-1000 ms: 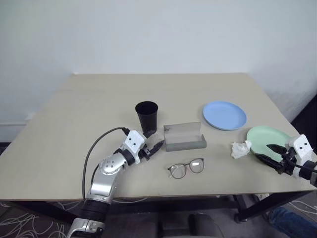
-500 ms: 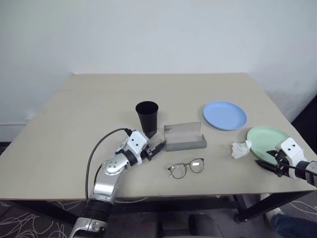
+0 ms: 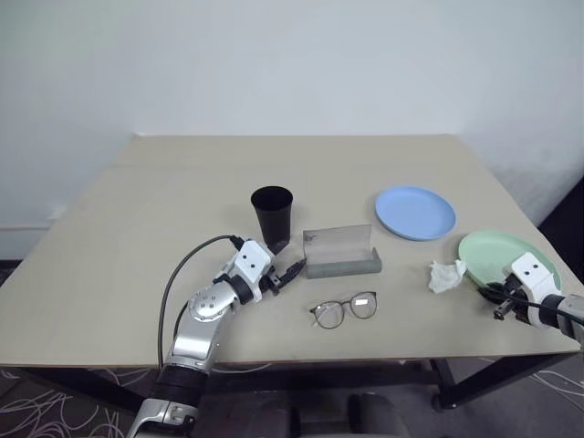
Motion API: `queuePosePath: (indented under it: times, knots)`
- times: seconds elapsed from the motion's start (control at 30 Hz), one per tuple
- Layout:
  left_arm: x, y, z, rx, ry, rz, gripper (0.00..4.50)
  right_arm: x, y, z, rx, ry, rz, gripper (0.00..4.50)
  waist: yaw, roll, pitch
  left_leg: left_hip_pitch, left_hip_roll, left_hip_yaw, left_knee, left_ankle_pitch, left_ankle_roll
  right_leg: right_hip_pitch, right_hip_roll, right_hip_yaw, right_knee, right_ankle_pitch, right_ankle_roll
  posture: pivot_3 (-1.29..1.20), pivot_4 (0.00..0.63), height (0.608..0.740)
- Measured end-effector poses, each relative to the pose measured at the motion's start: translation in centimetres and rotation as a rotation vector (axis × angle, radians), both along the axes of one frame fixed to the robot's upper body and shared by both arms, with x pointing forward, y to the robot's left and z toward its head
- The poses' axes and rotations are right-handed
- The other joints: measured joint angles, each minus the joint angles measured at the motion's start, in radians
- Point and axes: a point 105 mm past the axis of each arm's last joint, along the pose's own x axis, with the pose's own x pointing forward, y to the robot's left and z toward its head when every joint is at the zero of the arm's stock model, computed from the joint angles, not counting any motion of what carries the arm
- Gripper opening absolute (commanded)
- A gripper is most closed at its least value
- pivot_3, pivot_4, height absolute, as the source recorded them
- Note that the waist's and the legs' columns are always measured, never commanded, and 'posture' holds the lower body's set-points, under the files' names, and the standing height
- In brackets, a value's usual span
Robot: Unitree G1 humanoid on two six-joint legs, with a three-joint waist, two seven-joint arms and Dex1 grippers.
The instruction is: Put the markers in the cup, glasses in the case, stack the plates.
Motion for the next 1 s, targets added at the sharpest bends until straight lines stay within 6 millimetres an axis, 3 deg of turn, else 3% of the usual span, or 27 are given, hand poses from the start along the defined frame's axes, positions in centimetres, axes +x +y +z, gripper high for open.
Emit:
queuePosePath:
  times: [0.17, 0.5, 0.73, 1.0]
  knots:
    - [0.0, 0.0, 0.0, 0.0, -0.001, 0.0, 2.84, 0.3, -0.1, 0.3, -0.018, -0.021, -0.001, 0.01, 0.0, -0.001, 0.0, 0.0, 0.0, 0.0, 0.0, 0.0, 0.0, 0.0, 0.0, 0.0, 0.0, 0.0, 0.0, 0.0, 0.0, 0.733]
    - [0.2, 0.0, 0.1, 0.001, -0.01, -0.001, 2.84, 3.5, -0.2, 3.4, -0.112, -0.186, 0.016, 0.01, -0.002, 0.0, 0.0, 0.0, 0.0, 0.002, 0.001, 0.0, 0.0, -0.001, 0.0, 0.001, -0.001, 0.0, 0.0, 0.0, 0.0, 0.733]
    - [0.6, 0.1, 0.4, 0.007, -0.018, 0.002, 2.84, 7.8, 3.9, 6.8, -0.192, -0.318, 0.225, 0.01, -0.006, 0.0, 0.0, 0.0, 0.0, 0.002, 0.001, 0.002, 0.004, -0.001, 0.001, 0.001, 0.0, 0.0, 0.0, 0.0, 0.0, 0.733]
    - [0.8, 0.2, 0.6, 0.012, -0.027, 0.008, 2.84, 12.0, 9.6, 6.2, -0.17, -0.3, 0.398, 0.01, -0.006, 0.001, 0.0, -0.001, -0.002, 0.001, 0.0, 0.003, 0.005, -0.001, 0.001, 0.001, 0.0, 0.001, -0.001, 0.0, 0.0, 0.733]
